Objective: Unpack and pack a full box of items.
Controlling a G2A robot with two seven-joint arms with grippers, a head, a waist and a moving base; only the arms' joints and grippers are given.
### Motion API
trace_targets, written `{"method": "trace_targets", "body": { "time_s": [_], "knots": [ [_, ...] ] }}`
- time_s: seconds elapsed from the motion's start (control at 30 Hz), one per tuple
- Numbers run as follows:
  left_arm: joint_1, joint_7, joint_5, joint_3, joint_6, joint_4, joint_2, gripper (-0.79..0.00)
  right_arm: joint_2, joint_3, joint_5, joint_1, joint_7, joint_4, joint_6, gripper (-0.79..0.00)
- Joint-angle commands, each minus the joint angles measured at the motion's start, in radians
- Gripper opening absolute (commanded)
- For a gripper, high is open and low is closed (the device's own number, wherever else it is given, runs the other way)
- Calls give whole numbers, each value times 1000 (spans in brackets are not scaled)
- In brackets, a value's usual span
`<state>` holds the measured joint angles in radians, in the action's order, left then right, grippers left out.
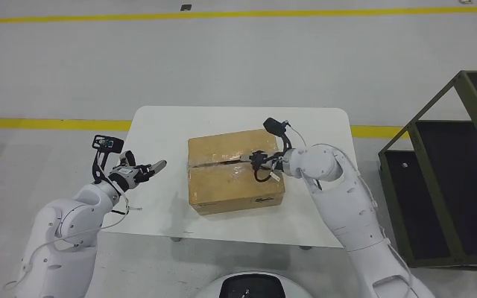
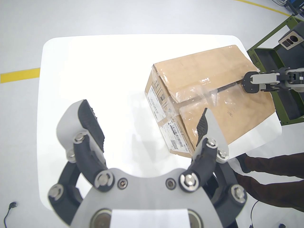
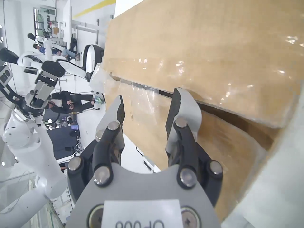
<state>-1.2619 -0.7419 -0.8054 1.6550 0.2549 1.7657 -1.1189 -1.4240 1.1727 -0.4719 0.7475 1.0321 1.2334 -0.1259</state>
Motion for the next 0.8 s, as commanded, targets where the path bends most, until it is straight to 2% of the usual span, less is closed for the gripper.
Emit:
{"method": "trace_targets", "body": {
  "time_s": [0.0, 0.07, 0.13, 0.17, 0.23, 0.33, 0.37, 0.4, 0.63, 0.77],
  "knots": [
    [0, 0, 0, 0, 0, 0, 0, 0, -4, -24, -6, -25, 3, -31, 5, -366],
    [0, 0, 0, 0, 0, 0, 0, 0, -7, -48, -17, -48, 11, -60, 12, -363],
    [0, 0, 0, 0, 0, 0, 0, 0, -9, -65, -23, -70, 24, -88, 22, -394],
    [0, 0, 0, 0, 0, 0, 0, 0, -9, -72, -31, -81, 24, -99, 24, -385],
    [0, 0, 0, 0, 0, 0, 0, 0, -10, -77, -34, -96, 21, -119, 29, -314],
    [0, 0, 0, 0, 0, 0, 0, 0, -7, -83, -63, -113, 18, -140, 32, -320],
    [0, 0, 0, 0, 0, 0, 0, 0, -6, -86, -72, -118, 23, -144, 34, -289],
    [0, 0, 0, 0, 0, 0, 0, 0, -5, -89, -83, -122, 24, -151, 35, -311],
    [0, 0, 0, 0, 0, 0, 0, 0, -14, -128, -67, -134, 16, -190, 50, -323],
    [0, 0, 0, 0, 0, 0, 0, 0, -23, -147, -26, -140, 7, -217, 67, -299]
  ]
}}
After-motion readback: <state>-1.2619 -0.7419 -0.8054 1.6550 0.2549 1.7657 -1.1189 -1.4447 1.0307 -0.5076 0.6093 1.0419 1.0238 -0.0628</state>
